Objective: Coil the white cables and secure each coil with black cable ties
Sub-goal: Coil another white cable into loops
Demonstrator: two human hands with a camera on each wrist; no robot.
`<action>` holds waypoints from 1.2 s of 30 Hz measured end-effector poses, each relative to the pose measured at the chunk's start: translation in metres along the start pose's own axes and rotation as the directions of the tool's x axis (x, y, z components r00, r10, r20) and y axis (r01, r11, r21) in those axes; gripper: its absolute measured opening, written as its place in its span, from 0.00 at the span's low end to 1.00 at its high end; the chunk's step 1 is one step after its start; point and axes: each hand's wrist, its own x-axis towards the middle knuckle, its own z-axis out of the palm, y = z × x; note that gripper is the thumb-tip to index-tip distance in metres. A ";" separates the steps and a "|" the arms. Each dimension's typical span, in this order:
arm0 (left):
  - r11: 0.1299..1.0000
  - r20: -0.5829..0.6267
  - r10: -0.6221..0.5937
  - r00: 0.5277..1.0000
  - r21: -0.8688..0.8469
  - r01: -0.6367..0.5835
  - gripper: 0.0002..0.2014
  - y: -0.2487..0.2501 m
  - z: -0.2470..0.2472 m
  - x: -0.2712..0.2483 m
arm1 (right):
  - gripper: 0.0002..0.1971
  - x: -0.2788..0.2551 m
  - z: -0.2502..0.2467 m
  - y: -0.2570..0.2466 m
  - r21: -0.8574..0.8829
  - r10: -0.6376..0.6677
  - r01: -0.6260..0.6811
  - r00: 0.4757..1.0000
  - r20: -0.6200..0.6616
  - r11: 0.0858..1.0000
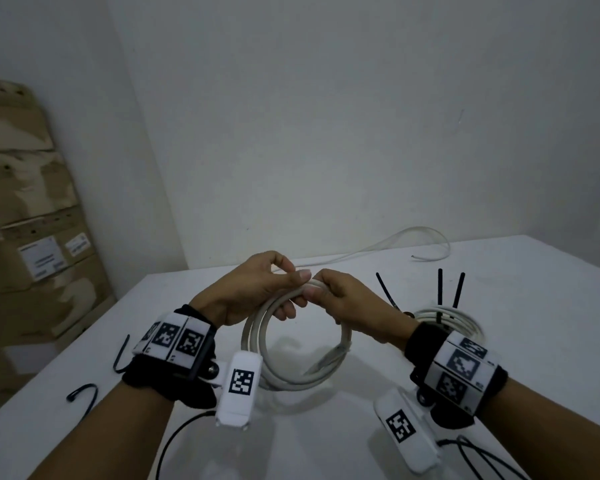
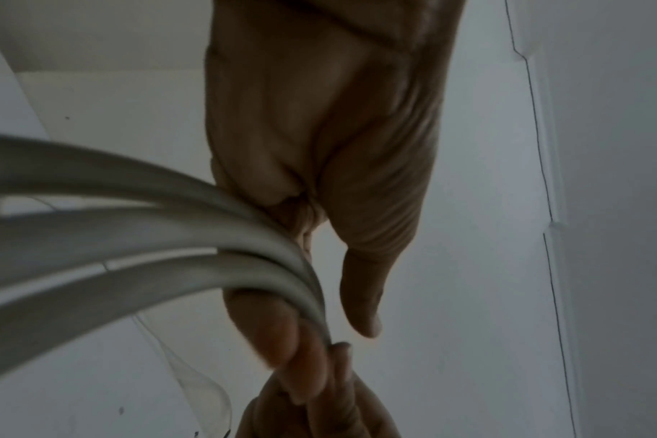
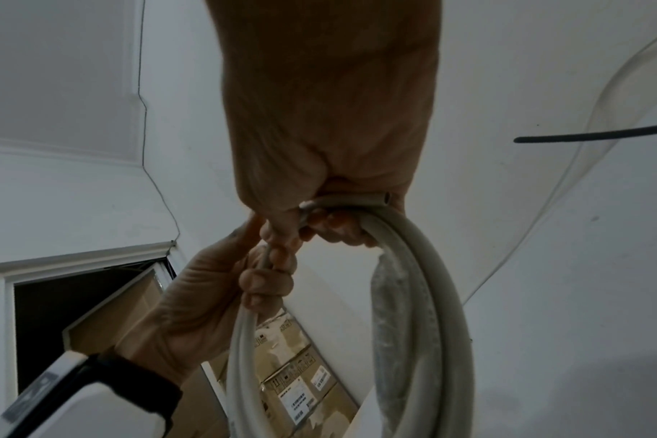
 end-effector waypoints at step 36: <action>0.707 -0.265 -0.210 0.941 -0.706 -0.041 0.26 -0.087 -0.069 -0.056 | 0.04 0.046 0.094 -0.010 0.047 -0.067 0.073 0.989 -0.132 0.996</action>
